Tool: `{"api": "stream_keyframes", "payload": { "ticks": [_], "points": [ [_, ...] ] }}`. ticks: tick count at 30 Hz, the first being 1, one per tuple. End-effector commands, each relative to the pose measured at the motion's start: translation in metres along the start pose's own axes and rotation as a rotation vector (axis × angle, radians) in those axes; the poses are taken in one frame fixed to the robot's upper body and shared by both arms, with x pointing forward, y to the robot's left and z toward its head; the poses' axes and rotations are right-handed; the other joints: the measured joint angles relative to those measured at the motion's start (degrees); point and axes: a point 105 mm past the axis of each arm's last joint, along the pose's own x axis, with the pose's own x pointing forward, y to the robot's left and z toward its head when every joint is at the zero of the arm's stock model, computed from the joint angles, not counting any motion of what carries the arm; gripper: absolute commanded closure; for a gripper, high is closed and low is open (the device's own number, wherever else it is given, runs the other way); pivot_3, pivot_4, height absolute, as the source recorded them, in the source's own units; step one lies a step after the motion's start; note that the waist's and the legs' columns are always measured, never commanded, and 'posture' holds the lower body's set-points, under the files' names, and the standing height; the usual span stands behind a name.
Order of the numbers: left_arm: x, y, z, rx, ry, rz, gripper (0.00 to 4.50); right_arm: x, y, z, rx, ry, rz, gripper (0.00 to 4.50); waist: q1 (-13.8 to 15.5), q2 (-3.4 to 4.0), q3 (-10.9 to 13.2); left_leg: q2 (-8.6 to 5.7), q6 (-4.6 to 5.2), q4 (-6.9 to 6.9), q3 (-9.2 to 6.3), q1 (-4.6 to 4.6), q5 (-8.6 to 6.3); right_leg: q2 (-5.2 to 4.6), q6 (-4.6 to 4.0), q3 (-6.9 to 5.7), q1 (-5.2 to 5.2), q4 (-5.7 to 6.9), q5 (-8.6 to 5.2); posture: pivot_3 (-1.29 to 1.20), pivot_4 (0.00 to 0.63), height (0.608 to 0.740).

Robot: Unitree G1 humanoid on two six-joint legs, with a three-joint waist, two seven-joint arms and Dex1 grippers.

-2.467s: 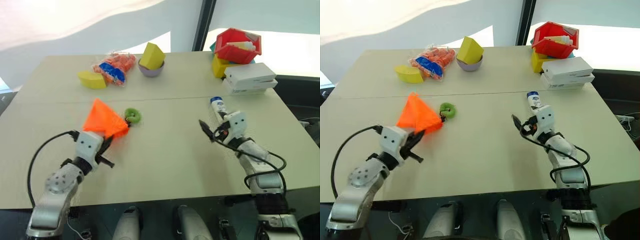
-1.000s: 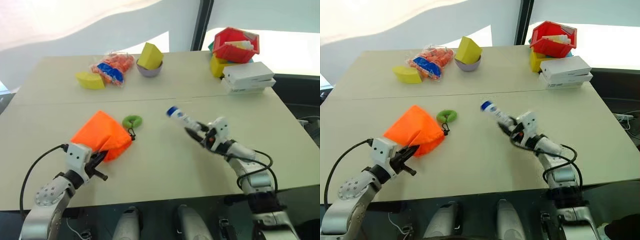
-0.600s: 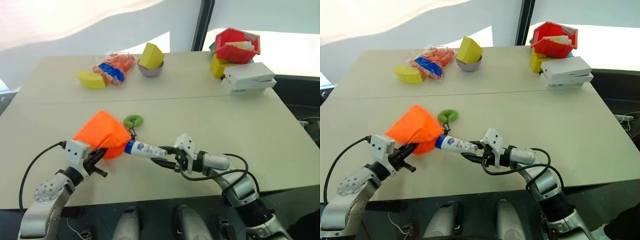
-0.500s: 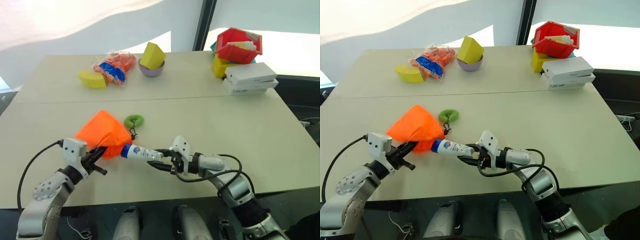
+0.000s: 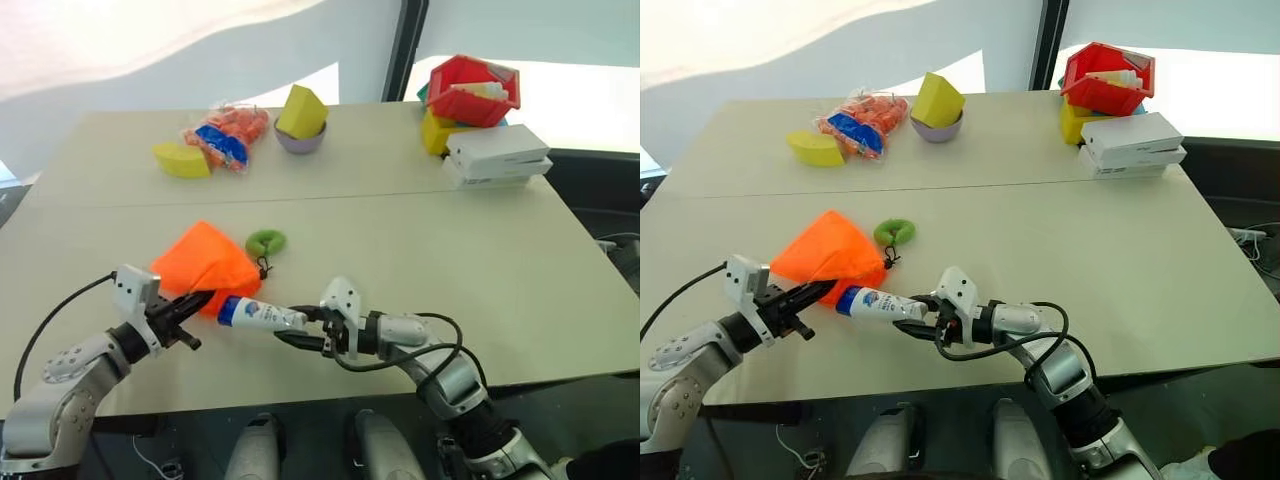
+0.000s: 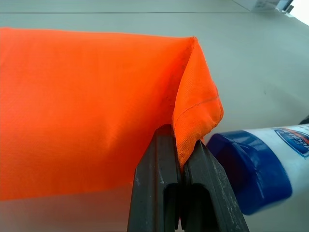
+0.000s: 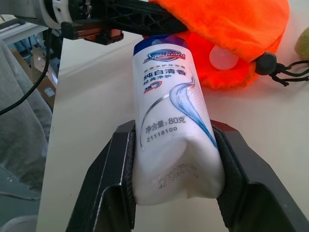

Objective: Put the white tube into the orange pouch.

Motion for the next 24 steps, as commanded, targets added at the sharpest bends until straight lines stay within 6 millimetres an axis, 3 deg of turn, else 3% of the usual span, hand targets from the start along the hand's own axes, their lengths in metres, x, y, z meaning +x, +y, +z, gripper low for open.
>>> {"api": "stream_keyframes", "payload": {
  "ticks": [1,8,24],
  "points": [
    [-0.004,-0.002,0.009,0.021,-0.012,-0.017,4.5,0.007,-0.003,0.015,-0.05,-0.056,-0.024,2.93,0.0,-0.01,0.0,0.0,0.0,0.0,0.0,0.0,0.0,0.0,0.0,0.0,-0.01,0.0,0.0,0.0,0.15,0.74],
    [-0.004,-0.011,0.013,0.061,-0.013,-0.031,4.5,0.014,-0.019,0.012,-0.097,-0.031,-0.091,2.93,-0.02,-0.01,0.0,0.01,-0.01,-0.03,0.0,0.0,0.0,-0.02,-0.01,0.01,-0.03,0.0,0.0,0.0,0.15,0.74],
    [0.016,-0.053,0.007,0.131,0.041,-0.192,4.5,0.054,-0.018,0.033,-0.174,-0.032,-0.032,2.93,-0.16,0.0,0.0,0.0,0.0,-0.07,0.0,0.0,0.0,0.03,-0.03,0.01,-0.06,0.01,0.01,0.0,0.15,0.74]
  ]
}}
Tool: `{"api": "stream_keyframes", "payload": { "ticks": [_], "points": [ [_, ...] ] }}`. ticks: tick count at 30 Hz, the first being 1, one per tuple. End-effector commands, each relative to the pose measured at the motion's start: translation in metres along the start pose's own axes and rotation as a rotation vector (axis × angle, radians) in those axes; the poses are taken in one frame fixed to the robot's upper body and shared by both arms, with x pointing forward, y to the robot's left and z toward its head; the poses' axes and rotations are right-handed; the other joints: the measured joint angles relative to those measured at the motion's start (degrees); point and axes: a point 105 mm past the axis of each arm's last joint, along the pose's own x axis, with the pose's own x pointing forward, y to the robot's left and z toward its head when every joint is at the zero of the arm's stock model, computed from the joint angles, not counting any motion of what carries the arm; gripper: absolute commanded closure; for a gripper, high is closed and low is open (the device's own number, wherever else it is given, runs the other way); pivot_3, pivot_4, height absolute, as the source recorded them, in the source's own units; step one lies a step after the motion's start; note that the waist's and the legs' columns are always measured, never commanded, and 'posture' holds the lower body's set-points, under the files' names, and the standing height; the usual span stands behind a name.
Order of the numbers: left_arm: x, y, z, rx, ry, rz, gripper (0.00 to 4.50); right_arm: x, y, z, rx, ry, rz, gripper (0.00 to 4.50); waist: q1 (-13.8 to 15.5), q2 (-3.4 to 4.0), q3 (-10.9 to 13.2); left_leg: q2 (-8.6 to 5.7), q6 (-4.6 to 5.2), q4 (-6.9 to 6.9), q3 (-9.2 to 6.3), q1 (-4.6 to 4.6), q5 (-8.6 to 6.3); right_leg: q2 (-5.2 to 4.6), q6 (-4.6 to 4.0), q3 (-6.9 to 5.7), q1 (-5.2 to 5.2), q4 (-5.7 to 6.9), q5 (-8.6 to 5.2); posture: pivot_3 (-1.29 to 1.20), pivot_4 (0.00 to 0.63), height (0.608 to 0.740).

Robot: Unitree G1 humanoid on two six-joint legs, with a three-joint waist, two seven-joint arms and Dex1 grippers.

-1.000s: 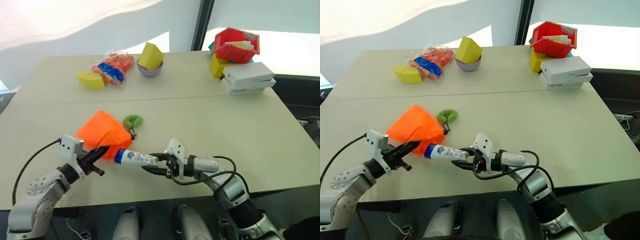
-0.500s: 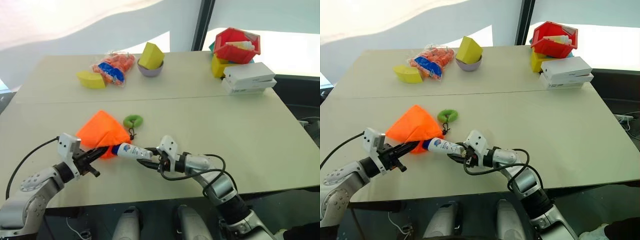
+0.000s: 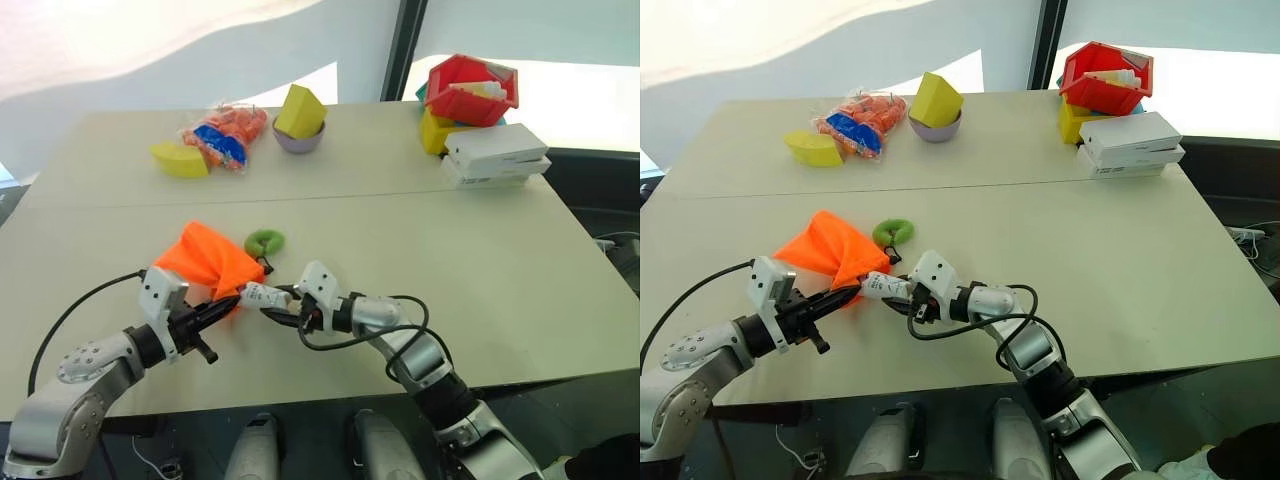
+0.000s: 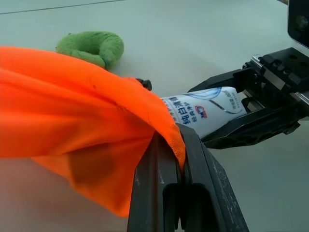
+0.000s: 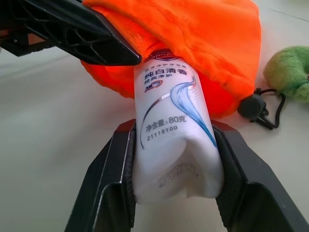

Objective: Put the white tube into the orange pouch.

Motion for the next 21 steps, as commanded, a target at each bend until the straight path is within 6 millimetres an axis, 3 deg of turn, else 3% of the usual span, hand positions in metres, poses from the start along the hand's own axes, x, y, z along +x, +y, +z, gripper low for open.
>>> {"api": "stream_keyframes", "payload": {
  "ticks": [1,8,15,21],
  "points": [
    [0.005,-0.018,0.007,0.035,-0.01,-0.074,4.5,0.014,0.006,0.025,-0.048,-0.074,0.041,2.93,0.0,0.0,0.0,0.0,0.0,0.0,0.0,0.0,0.0,0.0,0.0,0.0,0.0,0.0,0.0,0.0,0.15,0.74],
    [-0.001,-0.013,0.003,0.036,0.011,-0.049,4.5,0.016,0.005,0.026,-0.052,-0.081,0.013,2.93,-0.01,0.0,0.0,0.0,0.0,0.0,0.01,0.0,0.0,-0.01,0.0,0.0,0.0,0.0,0.0,0.0,0.15,0.74],
    [-0.012,0.006,0.006,0.063,0.006,0.033,4.5,-0.017,-0.019,0.019,-0.006,-0.084,-0.169,2.93,0.18,0.01,0.0,0.0,0.0,-0.02,0.0,-0.01,0.0,-0.06,0.0,0.0,-0.02,-0.02,-0.01,0.0,0.15,0.74],
    [-0.011,0.013,0.022,0.066,-0.048,0.045,4.5,-0.044,-0.039,0.024,0.071,-0.125,-0.336,2.93,0.12,0.01,0.01,0.0,-0.01,-0.01,0.0,-0.02,-0.01,-0.09,0.0,0.01,-0.02,-0.02,-0.01,0.0,0.15,0.74]
  ]
}}
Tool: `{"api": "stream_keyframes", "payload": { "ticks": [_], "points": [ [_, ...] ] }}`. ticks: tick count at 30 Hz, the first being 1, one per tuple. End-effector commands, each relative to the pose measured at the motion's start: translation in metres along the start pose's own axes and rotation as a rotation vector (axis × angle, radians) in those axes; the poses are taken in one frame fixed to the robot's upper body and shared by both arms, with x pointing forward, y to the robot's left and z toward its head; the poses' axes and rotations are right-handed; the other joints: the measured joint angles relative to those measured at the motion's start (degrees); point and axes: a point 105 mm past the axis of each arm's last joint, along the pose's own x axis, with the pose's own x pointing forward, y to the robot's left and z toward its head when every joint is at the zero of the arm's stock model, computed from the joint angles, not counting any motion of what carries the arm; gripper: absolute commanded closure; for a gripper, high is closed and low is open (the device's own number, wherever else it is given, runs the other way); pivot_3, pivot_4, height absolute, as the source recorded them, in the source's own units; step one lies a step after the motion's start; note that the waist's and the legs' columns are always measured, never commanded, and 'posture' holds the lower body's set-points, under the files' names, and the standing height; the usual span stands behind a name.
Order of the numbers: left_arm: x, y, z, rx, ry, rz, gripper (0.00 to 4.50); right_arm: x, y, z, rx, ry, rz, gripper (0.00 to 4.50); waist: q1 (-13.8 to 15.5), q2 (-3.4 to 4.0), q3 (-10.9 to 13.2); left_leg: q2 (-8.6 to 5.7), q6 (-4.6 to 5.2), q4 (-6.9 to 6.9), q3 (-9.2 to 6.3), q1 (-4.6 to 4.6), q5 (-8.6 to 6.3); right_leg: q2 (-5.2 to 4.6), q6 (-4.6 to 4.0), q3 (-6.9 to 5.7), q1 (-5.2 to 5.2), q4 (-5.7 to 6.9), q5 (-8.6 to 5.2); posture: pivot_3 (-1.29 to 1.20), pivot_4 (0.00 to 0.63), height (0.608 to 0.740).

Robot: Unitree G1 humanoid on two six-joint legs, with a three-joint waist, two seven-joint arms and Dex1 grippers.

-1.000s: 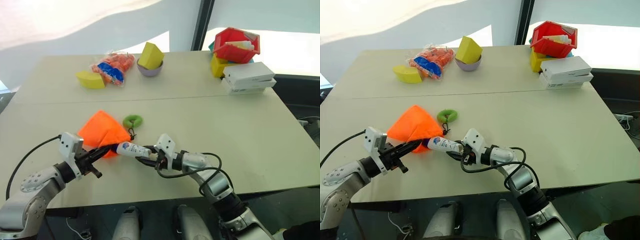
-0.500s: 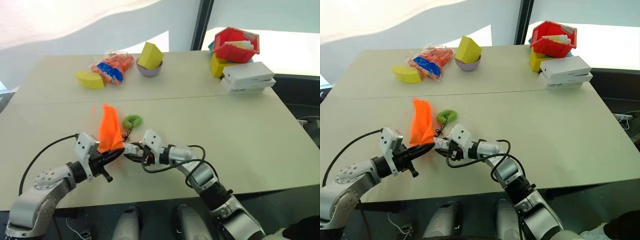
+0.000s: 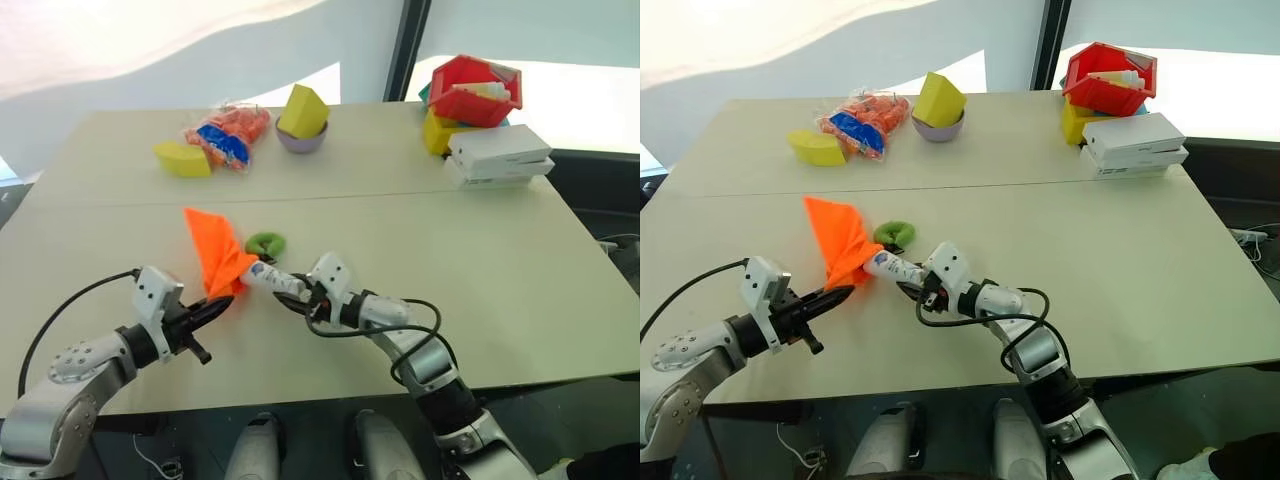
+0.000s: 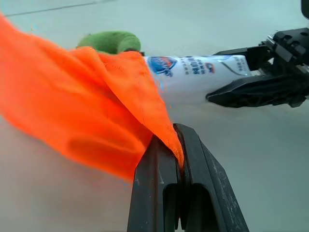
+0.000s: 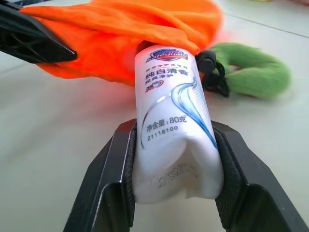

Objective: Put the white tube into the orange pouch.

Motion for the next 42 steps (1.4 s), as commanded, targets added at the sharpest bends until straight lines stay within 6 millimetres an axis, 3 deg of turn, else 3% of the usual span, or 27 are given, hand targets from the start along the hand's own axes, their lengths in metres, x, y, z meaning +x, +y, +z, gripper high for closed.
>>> {"api": "stream_keyframes", "payload": {
  "ticks": [1,6,11,17,27,42],
  "points": [
    [-0.003,0.005,0.018,0.028,-0.055,0.012,4.5,-0.012,-0.02,0.025,0.013,-0.088,-0.124,2.93,-0.04,0.0,0.0,0.0,0.0,0.0,-0.01,0.0,0.0,0.02,0.0,0.0,0.0,0.0,0.0,0.0,0.15,0.74],
    [0.003,-0.002,0.022,0.024,-0.052,-0.033,4.5,-0.01,-0.013,0.026,-0.002,-0.074,-0.092,2.93,-0.13,0.0,0.0,-0.01,0.01,-0.03,0.02,-0.01,0.0,0.05,0.01,0.0,-0.02,0.0,0.0,0.0,0.15,0.74],
    [0.004,-0.01,0.015,-0.004,-0.019,-0.064,4.5,-0.006,0.01,0.022,-0.021,-0.035,0.043,2.93,-0.11,0.0,0.0,-0.01,0.01,-0.01,0.02,-0.01,0.01,0.06,0.01,0.0,-0.01,0.0,0.0,0.0,0.15,0.74],
    [0.002,-0.013,0.007,-0.019,-0.004,-0.051,4.5,-0.002,0.017,0.019,0.003,0.009,0.128,2.93,-0.13,0.0,0.0,0.0,0.01,-0.02,0.0,-0.01,0.0,0.07,0.01,0.0,-0.02,0.0,0.0,0.0,0.15,0.74],
    [0.003,-0.019,0.0,-0.041,0.0,-0.054,4.5,0.019,0.032,0.031,0.051,-0.033,0.201,2.93,-0.14,-0.01,0.0,0.0,0.01,-0.03,0.0,-0.01,0.0,0.06,0.01,0.0,-0.02,0.0,0.0,0.0,0.15,0.74],
    [0.008,-0.03,0.001,-0.055,-0.006,-0.092,4.5,0.058,0.021,0.032,-0.003,-0.029,0.007,2.93,-0.21,0.0,0.0,0.01,0.0,-0.06,0.0,-0.04,0.0,0.03,0.0,0.0,-0.07,-0.01,0.0,0.0,0.15,0.74]
  ]
}}
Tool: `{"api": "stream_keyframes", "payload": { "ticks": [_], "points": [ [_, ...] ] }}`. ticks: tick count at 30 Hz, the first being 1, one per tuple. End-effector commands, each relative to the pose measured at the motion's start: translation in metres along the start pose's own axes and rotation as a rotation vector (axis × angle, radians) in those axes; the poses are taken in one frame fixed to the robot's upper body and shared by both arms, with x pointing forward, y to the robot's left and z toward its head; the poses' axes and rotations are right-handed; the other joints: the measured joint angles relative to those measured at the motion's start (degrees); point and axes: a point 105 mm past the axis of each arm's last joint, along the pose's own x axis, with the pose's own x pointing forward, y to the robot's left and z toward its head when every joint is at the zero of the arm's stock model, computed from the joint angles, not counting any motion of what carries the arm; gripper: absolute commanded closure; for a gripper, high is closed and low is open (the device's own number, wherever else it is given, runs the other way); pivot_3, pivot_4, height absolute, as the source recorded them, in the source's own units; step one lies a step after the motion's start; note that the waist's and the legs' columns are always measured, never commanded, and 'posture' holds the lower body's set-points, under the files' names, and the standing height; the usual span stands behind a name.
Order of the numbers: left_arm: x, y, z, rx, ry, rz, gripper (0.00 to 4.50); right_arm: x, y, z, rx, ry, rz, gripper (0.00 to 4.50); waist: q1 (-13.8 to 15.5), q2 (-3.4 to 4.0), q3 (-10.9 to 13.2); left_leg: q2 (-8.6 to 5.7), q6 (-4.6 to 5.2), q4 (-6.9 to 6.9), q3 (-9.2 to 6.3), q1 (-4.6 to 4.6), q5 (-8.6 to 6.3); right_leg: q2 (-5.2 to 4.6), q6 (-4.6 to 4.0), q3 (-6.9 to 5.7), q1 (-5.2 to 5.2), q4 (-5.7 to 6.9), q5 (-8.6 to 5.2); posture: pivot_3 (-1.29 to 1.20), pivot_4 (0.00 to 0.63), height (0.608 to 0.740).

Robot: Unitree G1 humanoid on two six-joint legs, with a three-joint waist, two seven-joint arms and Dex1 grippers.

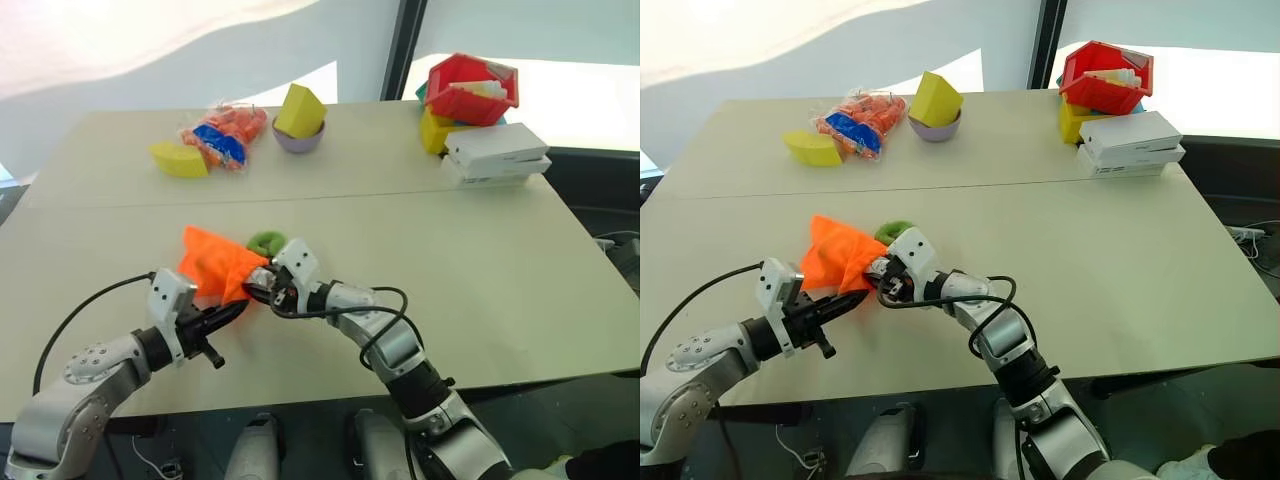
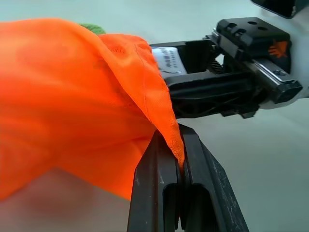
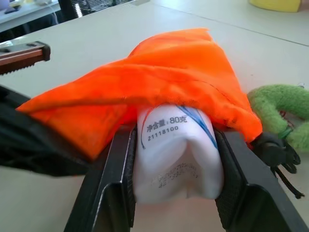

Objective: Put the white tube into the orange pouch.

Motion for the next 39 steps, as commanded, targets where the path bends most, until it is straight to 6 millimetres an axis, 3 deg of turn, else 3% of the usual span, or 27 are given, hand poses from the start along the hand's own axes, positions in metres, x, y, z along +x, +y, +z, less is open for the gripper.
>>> {"api": "stream_keyframes", "payload": {
  "ticks": [1,8,12,18,31,35,39],
  "points": [
    [0.001,-0.011,0.01,0.025,-0.03,-0.039,4.5,0.008,-0.004,0.012,-0.044,-0.028,-0.052,2.93,-0.02,0.0,0.0,0.0,0.0,0.0,0.0,0.0,0.0,0.0,0.0,0.0,0.0,0.0,0.0,0.0,0.15,0.74],
    [0.007,-0.018,0.008,0.028,-0.021,-0.071,4.5,0.024,0.004,0.013,-0.106,-0.004,-0.046,2.93,-0.13,0.01,0.0,0.01,0.0,0.0,-0.02,0.0,0.0,-0.01,-0.01,0.0,0.0,0.0,0.01,0.0,0.15,0.74],
    [0.007,-0.016,0.007,0.029,-0.019,-0.065,4.5,0.023,0.006,0.012,-0.1,-0.005,-0.029,2.93,-0.14,0.01,0.0,0.01,0.0,0.0,-0.02,0.0,0.0,-0.02,-0.01,0.0,0.0,0.0,0.0,0.0,0.15,0.74],
    [-0.002,-0.001,0.005,0.001,-0.03,-0.001,4.5,0.009,0.006,0.018,-0.106,-0.029,0.004,0.06,-0.18,0.02,0.01,0.01,0.0,0.0,-0.03,-0.07,0.0,-0.04,-0.01,0.0,-0.06,-0.01,0.0,0.0,0.15,0.74],
    [-0.035,0.038,-0.008,-0.109,-0.041,0.163,4.5,-0.048,-0.004,0.013,-0.084,0.008,0.099,0.02,-0.14,0.02,0.01,0.0,0.0,0.01,-0.02,-0.24,0.0,-0.02,0.0,-0.02,-0.19,-0.04,0.0,0.0,0.15,0.74],
    [-0.052,0.051,-0.017,-0.097,0.005,0.22,4.5,-0.051,-0.024,0.014,-0.163,0.017,0.012,0.02,-0.67,0.02,0.01,0.02,0.0,0.01,-0.04,-0.27,0.0,0.0,-0.01,-0.02,-0.26,-0.03,0.0,0.0,0.15,0.74],
    [-0.068,0.07,-0.021,-0.057,0.027,0.297,4.5,-0.042,-0.039,0.016,-0.239,0.017,-0.048,0.02,-1.31,0.02,0.01,0.02,-0.01,0.0,-0.06,-0.36,0.0,-0.05,-0.06,-0.02,-0.37,-0.04,0.02,0.0,0.15,0.74]
  ]
}}
